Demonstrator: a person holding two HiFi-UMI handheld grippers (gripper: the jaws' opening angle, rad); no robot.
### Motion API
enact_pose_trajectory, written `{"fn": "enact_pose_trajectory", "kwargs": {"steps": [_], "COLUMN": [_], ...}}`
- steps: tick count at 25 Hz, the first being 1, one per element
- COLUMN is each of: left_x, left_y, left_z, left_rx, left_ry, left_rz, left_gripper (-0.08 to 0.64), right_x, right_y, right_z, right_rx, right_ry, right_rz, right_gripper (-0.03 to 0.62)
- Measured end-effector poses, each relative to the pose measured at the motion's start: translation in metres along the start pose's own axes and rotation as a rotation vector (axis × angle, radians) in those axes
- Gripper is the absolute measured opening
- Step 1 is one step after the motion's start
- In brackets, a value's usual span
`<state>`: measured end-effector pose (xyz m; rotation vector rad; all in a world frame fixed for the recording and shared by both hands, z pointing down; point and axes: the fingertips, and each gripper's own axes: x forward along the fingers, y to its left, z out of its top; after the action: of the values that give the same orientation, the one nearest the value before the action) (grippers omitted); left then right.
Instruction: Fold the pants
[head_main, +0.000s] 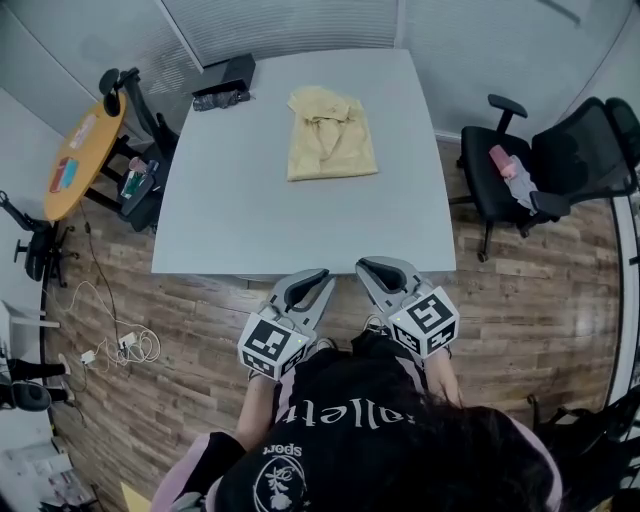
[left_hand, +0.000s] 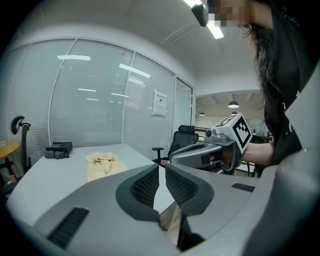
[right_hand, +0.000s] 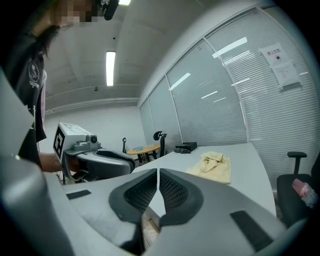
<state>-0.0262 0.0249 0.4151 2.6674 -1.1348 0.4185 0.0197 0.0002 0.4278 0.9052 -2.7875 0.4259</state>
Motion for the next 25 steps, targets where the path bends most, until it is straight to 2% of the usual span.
{"fn": "enact_pose_trajectory", "kwargs": {"steps": [16,25], "left_x": [-0.04,-0.037], "left_y": [0.015,0.025], "left_z": [-0.016,-0.018], "left_rx": [-0.021,-0.045], "left_ry": [-0.021,-0.022], "left_rz": [-0.018,-0.012], "left_gripper": [0.058,0.058], "right_x": [0.014,0.022], "right_y": [0.041,0.037], "right_z": [-0.008,-0.009], "right_rx": [-0.032,-0.036], "right_ry": [0.043,0.069], "right_rz": [-0.019,-0.02], "right_gripper": [0.031,0.031]}}
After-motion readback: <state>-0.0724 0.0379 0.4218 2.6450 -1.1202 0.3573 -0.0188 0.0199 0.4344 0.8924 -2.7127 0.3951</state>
